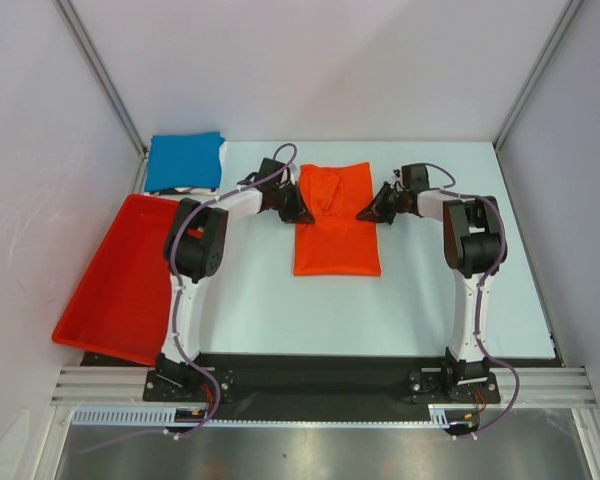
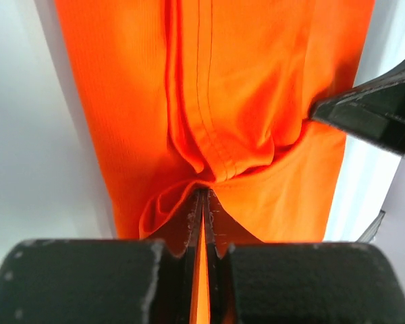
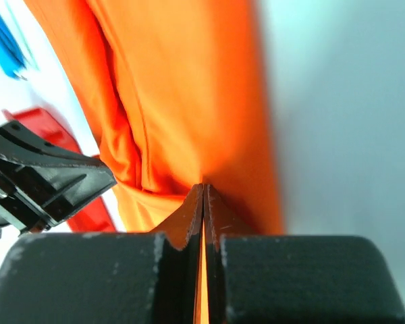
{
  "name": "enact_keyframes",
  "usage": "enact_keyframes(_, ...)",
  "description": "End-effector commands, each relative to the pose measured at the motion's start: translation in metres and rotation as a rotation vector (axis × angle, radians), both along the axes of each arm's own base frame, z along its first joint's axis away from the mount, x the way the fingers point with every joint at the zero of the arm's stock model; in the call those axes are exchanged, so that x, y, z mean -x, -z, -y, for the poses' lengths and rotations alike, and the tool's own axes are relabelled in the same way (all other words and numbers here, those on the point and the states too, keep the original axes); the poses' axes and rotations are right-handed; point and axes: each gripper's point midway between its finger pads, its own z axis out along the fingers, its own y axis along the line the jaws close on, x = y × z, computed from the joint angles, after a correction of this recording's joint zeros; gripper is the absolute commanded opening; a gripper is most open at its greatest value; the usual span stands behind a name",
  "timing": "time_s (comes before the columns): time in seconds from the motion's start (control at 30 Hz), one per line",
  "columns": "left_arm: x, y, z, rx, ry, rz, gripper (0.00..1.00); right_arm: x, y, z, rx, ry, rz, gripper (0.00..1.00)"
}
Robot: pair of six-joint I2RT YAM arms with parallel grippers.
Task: Fold and stack the t-shirts
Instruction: Fold the tshirt
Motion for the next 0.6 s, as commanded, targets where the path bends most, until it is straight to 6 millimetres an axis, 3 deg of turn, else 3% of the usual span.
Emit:
enact_keyframes(0.0, -0.014, -0.027, 0.000, -0.013, 0.047, 0.074, 0.07, -0.020, -0.008, 0.015, -0.070, 0.042, 0.012, 0.00)
enact_keyframes(0.07, -0.008, -0.038, -0.006, -0.051, 0.056, 0.102, 0.10, -0.021, -0.023, 0.022, -0.057, 0.028, 0.037, 0.00)
enact_keyframes(0.1, -0.007, -0.060, -0.009, -0.052, 0.055, 0.143, 0.11, -0.026, -0.034, 0.032, -0.047, 0.035, 0.065, 0.01)
enact_keyframes(0.2, 0.006, -0.075, -0.024, -0.114, 0.030, 0.160, 0.15, -0.023, -0.059, 0.055, 0.014, 0.025, 0.087, 0.05)
enact_keyframes(0.23, 0.010, -0.093, -0.027, -0.115, 0.026, 0.195, 0.18, -0.016, -0.066, 0.057, 0.031, 0.011, 0.068, 0.06)
enact_keyframes(0.3, 0.028, -0.091, -0.026, -0.100, 0.032, 0.160, 0.18, -0.008, -0.080, 0.060, 0.097, -0.037, 0.109, 0.09)
enact_keyframes(0.33, 0.033, -0.100, -0.022, -0.067, 0.037, 0.172, 0.18, 0.007, -0.080, 0.049, 0.112, -0.080, 0.081, 0.11)
enact_keyframes(0.4, 0.059, -0.088, -0.009, -0.043, 0.078, 0.125, 0.18, 0.025, -0.087, 0.032, 0.116, -0.146, 0.087, 0.16)
enact_keyframes(0.47, 0.082, -0.072, 0.001, -0.072, 0.124, 0.086, 0.17, 0.053, -0.084, -0.001, 0.086, -0.237, 0.056, 0.17)
enact_keyframes(0.57, 0.104, -0.047, 0.000, -0.098, 0.140, 0.012, 0.13, 0.092, -0.080, -0.041, 0.036, -0.373, -0.004, 0.04)
